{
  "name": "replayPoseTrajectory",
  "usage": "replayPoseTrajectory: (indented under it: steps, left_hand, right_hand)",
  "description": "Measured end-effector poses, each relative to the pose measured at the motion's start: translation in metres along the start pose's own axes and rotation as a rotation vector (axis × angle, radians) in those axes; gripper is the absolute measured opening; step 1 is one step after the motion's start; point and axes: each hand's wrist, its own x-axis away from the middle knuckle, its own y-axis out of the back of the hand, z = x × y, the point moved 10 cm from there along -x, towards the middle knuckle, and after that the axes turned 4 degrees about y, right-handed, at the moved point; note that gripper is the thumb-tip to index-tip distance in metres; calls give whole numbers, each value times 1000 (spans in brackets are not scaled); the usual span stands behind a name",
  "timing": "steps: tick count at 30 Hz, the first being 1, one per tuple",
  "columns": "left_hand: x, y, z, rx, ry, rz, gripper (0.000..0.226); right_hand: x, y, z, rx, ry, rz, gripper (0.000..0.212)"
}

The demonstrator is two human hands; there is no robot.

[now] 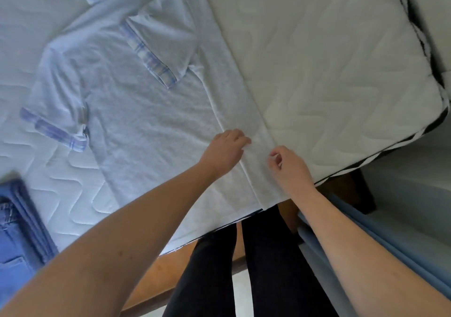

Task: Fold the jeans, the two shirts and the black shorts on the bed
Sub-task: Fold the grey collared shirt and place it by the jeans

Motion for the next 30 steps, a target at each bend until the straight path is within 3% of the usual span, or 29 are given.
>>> replayPoseTrajectory:
  steps: [6,13,20,23,26,30]
  left_hand:
    - [23,38,74,327,377,-149,23]
    - [85,83,186,580,730,-443,20]
    - [174,130,288,601,982,-796,28]
    - [211,146,327,605,1118,-928,30]
    - [231,153,363,584,1209,-957,35]
    - [229,170,390,453,1182,-918,40]
  right_hand:
    - [-50,-20,98,51,250,-14,14]
    - [-82,-67,192,-91,294,108,23]
    - [-110,-132,289,-82,374,292,30]
    - [-119,-157,319,-237,293,349,39]
    - [-127,-181,350,-336,233,430,48]
    - [-151,-205,382,-368,208,463,54]
